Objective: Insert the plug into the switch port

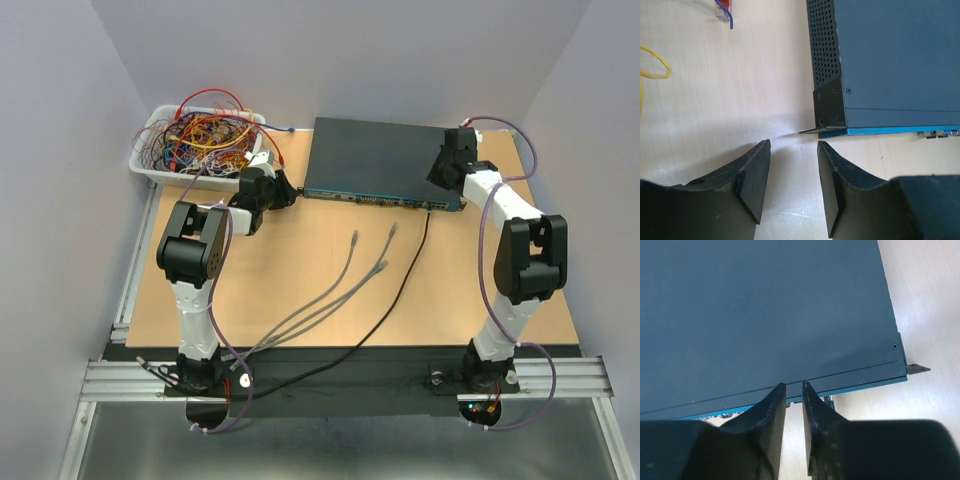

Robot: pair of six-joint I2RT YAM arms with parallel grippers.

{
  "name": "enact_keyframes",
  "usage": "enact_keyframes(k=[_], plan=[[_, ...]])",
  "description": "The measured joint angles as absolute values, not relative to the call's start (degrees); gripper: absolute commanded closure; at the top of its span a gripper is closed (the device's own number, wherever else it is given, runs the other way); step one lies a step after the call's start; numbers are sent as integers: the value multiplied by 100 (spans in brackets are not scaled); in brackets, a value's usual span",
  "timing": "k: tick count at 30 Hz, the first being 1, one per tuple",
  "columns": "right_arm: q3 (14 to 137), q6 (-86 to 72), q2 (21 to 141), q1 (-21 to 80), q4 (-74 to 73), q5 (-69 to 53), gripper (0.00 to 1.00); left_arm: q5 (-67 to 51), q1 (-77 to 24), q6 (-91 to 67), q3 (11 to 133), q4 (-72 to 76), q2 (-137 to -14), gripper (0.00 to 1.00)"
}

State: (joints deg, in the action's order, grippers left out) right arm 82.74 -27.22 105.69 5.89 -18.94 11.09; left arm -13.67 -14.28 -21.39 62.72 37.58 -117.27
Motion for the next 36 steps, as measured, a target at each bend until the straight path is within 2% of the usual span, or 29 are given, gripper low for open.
enact_keyframes(k=[3,8,18,27,36], plan=[[8097,-2700,10425,589,-1800,1179,41,-1367,-1431,-2137,6272,3739,-11727,47],[7664,-2674,10169,484,-1841,1332,33,-1363,-1431,-2128,6272,3732,-11727,47],[7905,-2681,10418,-600,-1841,1210,32,-1321,-1433,-2130,6587,3505,-11900,47],[8578,-2794,11657,-565,-1673,679,33,-1236,-1562,-1970,7299,2298,-12068,48],[8401,-2910,11723,-554,-1173,204,34,-1072,-1691,-1850,7679,1678,-12138,48]])
